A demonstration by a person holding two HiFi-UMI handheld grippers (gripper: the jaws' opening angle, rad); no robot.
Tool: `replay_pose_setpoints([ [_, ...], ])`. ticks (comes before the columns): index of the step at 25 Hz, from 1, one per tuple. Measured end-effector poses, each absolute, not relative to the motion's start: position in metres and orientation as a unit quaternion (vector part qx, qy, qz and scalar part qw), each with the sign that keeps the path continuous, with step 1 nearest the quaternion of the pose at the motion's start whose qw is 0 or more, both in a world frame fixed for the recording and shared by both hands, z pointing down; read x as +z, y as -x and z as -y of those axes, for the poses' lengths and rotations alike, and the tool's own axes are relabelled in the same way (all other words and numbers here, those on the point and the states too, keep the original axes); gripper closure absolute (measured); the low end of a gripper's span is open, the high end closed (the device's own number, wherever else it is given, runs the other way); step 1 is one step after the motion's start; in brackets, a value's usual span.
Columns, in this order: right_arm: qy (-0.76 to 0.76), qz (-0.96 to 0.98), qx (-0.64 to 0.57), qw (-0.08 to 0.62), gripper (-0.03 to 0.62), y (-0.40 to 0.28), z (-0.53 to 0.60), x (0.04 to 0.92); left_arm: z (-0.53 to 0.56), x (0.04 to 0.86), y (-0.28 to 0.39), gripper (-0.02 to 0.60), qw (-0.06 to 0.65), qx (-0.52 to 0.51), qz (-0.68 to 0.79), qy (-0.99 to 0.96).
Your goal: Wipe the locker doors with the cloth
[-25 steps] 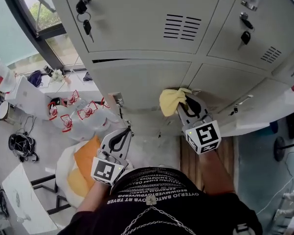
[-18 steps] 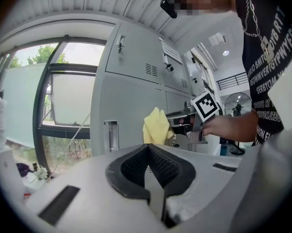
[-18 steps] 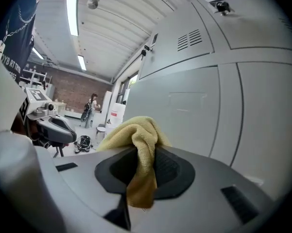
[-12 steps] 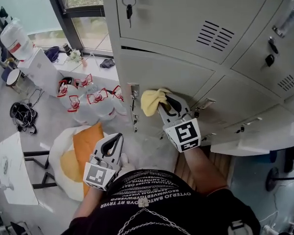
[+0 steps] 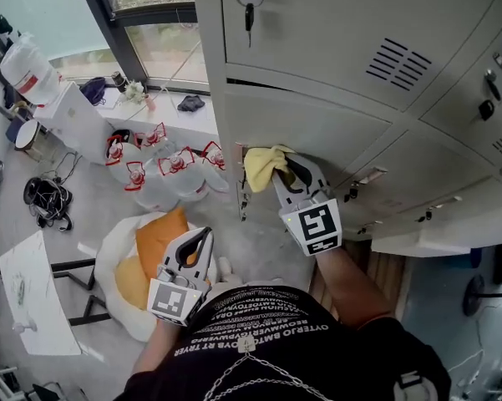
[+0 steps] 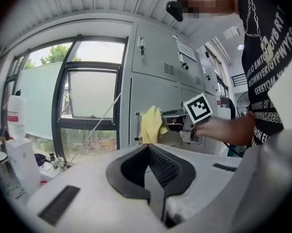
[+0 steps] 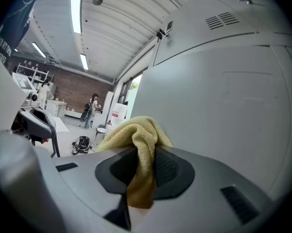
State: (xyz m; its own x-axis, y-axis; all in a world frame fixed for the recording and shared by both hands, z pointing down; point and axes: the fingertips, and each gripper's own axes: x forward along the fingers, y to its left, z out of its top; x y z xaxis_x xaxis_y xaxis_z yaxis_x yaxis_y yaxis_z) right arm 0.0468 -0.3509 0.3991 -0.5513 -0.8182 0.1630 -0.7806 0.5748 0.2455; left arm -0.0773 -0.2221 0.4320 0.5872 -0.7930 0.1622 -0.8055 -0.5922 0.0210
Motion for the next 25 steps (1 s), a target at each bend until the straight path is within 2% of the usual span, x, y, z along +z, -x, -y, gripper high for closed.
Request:
replay_pose_setpoints([
  [9,-0.498,0.852,-0.073,0.144,0.525,-0.076,0.347,0.397,0.249,0.429,0.061,0.578,0.035,0.061,0.391,-0.918],
  [25,-0.594,0.791,-0.031,0.143,0.519,-0.185,0.331,0.398,0.253,0.422,0.008,0.578,0.024,0.066,0.315,-0.946],
])
